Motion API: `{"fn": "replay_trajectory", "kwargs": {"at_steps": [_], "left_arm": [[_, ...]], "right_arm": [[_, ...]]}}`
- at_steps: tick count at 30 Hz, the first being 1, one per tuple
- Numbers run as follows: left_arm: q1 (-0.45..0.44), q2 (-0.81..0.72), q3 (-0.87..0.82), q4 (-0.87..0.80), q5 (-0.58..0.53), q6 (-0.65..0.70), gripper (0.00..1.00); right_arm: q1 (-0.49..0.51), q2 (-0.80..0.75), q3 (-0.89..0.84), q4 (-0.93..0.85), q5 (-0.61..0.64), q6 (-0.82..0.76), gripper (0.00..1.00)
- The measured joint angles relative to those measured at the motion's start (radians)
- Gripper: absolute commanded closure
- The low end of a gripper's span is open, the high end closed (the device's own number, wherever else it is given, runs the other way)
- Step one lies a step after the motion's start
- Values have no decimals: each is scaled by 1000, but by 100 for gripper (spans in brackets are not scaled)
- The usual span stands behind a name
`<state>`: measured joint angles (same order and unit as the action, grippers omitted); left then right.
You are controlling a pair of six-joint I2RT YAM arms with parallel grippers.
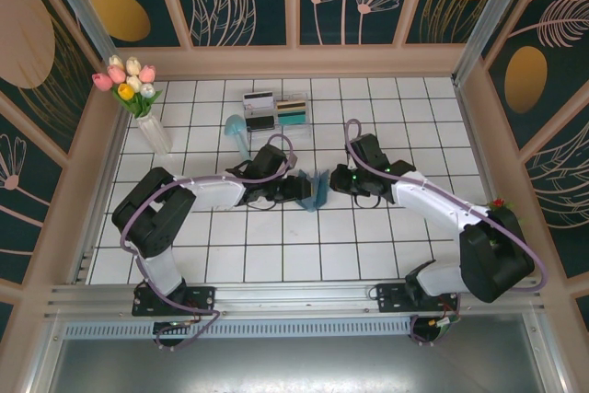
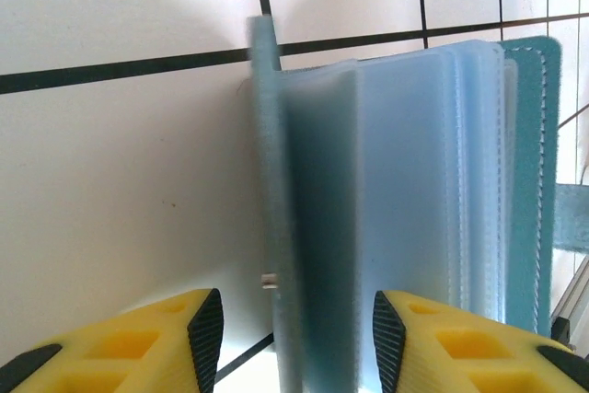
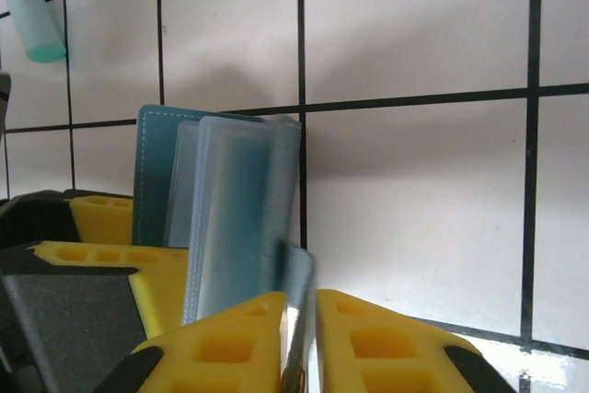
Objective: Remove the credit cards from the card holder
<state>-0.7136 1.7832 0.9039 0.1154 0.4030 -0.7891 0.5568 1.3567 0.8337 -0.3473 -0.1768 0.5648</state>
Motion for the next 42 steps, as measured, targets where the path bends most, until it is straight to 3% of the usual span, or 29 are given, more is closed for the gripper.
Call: {"fn": "replay_trajectory", "kwargs": {"at_steps": [3,6,12,16,21,32,39,42], "left_arm": [[0,0,0,-1,0,0,55],[0,0,0,-1,0,0,59],[0,0,0,0,1,3,70],[0,0,0,0,-1,7,84],[0,-8,-14,10,-11,35,100],[0,-206,-199,119,9,198,100],[0,-219,-216,146,32,248,100],[0,-219,-216,146,38,242,87]], "right_arm": [[0,-2,-7,6,0,13,53],[0,-26,-22,11,0,18,45],[-23,-80,-23,10,28,24,45],[-33,-80,-23,6,52,37,46],[-34,-49,-64,90,-58,66,55],[-34,54,-193,303,-285,112,64],[-34,118,-194,334,-330,114,65],[-34,155,-187,332,-330,110,66]]}}
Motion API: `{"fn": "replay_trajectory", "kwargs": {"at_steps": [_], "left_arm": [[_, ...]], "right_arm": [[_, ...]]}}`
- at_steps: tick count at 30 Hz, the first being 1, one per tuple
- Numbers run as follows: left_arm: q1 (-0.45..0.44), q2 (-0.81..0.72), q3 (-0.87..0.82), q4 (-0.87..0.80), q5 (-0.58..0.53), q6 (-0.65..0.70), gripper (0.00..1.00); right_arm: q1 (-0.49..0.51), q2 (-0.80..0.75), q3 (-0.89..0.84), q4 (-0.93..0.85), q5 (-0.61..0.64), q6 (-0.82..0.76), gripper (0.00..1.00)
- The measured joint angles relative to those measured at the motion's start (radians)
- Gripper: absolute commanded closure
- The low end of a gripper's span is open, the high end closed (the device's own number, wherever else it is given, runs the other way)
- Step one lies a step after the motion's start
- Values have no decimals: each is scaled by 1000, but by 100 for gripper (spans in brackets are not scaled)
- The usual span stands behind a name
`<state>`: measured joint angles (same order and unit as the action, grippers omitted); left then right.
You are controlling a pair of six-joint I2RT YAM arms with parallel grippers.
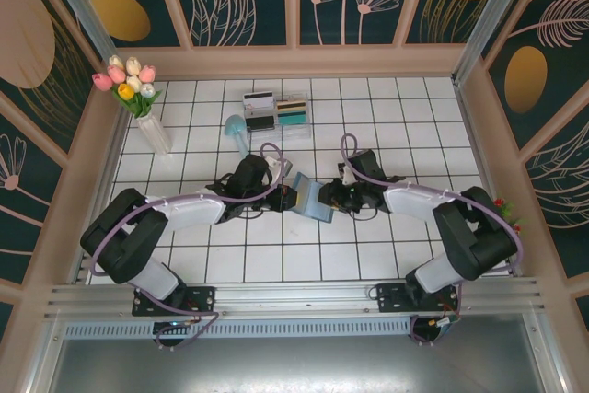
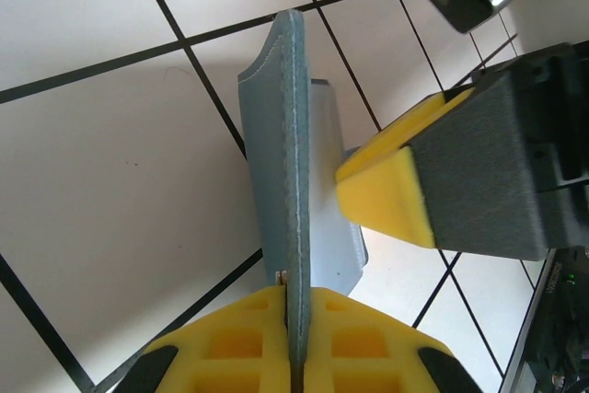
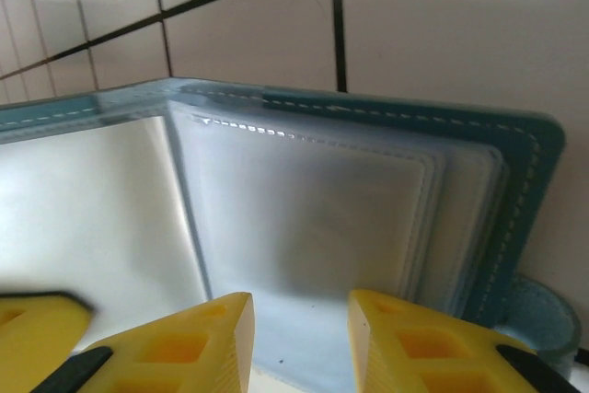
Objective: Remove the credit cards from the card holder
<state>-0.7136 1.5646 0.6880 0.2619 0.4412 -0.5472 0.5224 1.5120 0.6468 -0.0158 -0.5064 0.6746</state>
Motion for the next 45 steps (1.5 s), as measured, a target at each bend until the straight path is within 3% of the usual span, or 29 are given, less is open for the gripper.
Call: {"fn": "replay_trajectory", "kwargs": {"at_steps": [7,11,16,25,30,35,40,45], "left_arm": [[0,3,0,49,18,-70,62],[0,3,0,72,8,-106,54],[0,35,23,57,-8,-130,52],[-1,46,64,14,-13,-148,25],[-23,47,112,-50,-47,-146,26],[-46,66,135,-76,-60,-136,36],[-47,77,138,-109,-61,-134,36],[-46,77,145,-116,-56,-123,50]], "right_arm": [[0,80,56,-36,8,-26,66],[0,88,73,-56,16,-44,66],[0,88,76,-64,18,-49,64],[1,76,77,-71,35,-52,57],[1,76,77,-66,26,-60,52],[3,76,78,-62,22,-60,48],[3,76,80,-60,11,-67,43],[4,76,80,-59,13,-67,41]]}}
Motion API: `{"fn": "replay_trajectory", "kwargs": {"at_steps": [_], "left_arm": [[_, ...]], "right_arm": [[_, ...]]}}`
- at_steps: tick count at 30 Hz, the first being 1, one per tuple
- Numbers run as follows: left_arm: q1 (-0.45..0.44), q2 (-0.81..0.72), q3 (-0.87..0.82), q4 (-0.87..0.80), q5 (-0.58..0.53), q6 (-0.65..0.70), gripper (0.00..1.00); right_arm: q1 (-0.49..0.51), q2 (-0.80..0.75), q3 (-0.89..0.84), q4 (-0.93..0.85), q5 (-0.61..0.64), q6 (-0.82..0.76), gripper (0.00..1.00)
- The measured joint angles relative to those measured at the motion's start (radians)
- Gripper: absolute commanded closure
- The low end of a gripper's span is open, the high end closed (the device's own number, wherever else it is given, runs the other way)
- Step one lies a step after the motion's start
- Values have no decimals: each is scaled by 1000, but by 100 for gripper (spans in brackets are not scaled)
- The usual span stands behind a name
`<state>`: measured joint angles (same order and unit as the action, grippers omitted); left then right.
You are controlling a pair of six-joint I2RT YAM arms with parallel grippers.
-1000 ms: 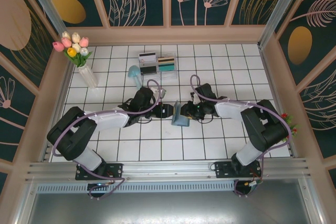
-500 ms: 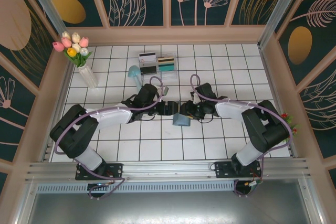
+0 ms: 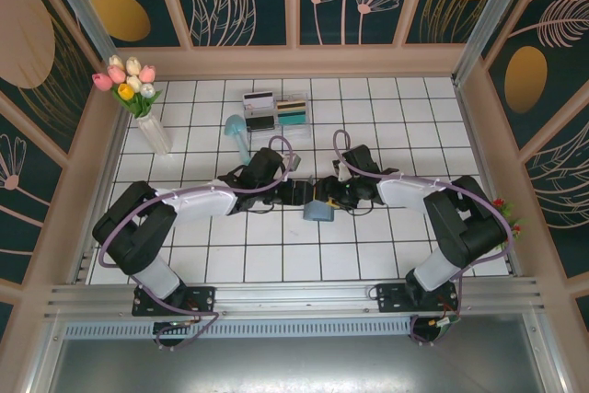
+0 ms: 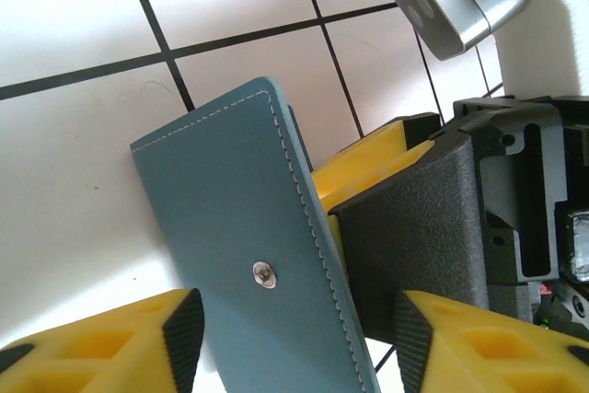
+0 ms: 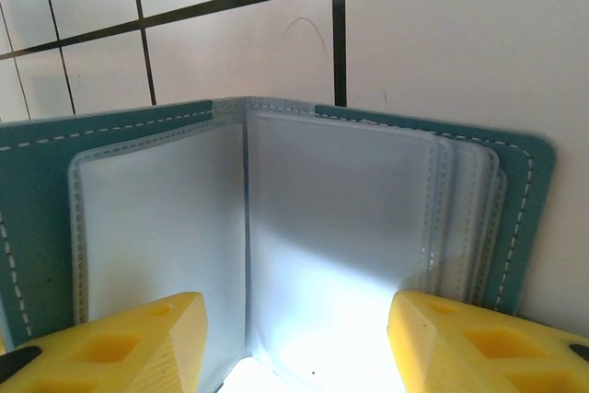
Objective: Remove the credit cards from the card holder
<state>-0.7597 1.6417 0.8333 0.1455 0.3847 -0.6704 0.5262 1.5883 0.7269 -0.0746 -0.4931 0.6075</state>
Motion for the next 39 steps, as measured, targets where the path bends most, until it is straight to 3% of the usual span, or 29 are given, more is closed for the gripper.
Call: {"fn": "replay_trajectory", "kwargs": {"at_steps": [3,17,21,32,35,39], "left_arm": [[0,-1,1,-2,-7,9,56],[-1,-5,4,-40,-79,16,66],[-2,-16,6,-71,-122,16,69],[-2,-18,6,-135,-181,23,75],[-2,-18,6,-136,-185,23,76],[-2,-15,6,-136,-188,19,85]], "right_arm": [[0,0,3,-1,2,0,43],[5,-18,1,-15,47,1,49],[-9,-58,-26,-25,71,6,61],[-34,-267,-56,-39,183,37,68],[-21,-259,-53,-28,163,33,73],[21,-153,-24,-19,125,31,74]]}}
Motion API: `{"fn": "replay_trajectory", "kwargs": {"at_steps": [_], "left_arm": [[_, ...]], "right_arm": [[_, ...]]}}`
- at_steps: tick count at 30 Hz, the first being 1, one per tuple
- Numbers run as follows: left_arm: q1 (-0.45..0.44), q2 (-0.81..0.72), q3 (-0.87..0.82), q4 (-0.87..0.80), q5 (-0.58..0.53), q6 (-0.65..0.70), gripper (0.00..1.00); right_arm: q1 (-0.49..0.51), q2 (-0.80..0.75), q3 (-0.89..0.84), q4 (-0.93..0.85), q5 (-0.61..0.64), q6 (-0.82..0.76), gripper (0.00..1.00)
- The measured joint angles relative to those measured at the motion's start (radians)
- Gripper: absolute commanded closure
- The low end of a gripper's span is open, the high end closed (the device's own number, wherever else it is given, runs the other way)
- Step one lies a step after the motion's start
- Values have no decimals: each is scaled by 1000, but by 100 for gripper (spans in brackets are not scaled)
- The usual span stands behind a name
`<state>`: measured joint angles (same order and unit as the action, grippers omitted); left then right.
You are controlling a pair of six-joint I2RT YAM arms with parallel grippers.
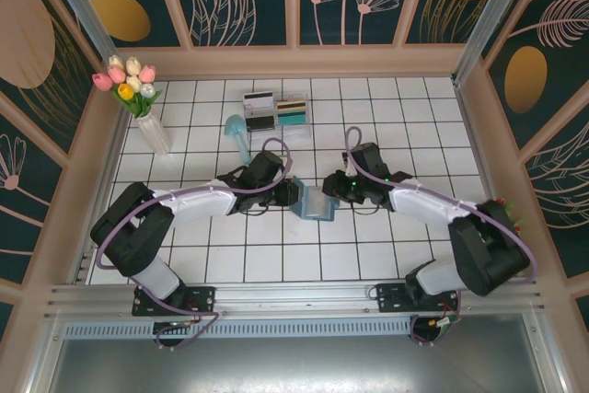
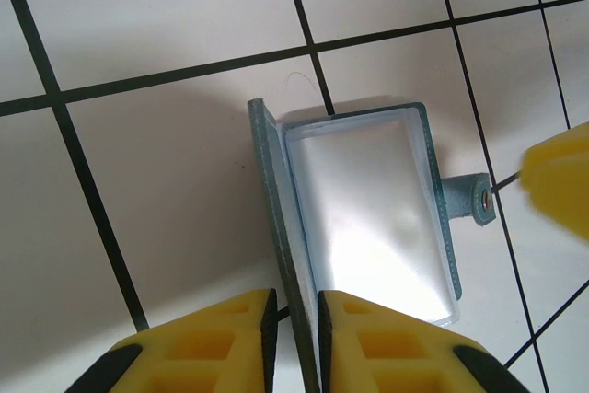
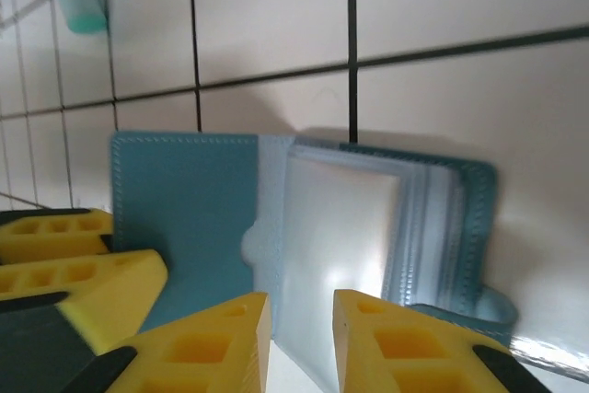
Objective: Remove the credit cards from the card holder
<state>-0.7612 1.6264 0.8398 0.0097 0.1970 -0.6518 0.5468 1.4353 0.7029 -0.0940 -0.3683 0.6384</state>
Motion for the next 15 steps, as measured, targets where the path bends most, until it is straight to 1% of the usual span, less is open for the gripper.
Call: {"fn": "replay_trajectory", "kwargs": {"at_steps": [3,5,10,13,15], "left_arm": [[0,0,-6,2,-3,-18,95],[0,0,-16,11,-5,-35,100],[0,-27,-89,75,-28,-49,100],[0,-78,-147,119,-41,-40,100],[-2,-127,-184,146,-53,-19,100]], "right_arm": [[16,79,3,6,-23,5,74],[17,114,3,6,-28,8,74],[11,157,23,10,-49,7,74],[11,168,30,17,-58,7,73],[11,166,30,23,-62,8,70]]}}
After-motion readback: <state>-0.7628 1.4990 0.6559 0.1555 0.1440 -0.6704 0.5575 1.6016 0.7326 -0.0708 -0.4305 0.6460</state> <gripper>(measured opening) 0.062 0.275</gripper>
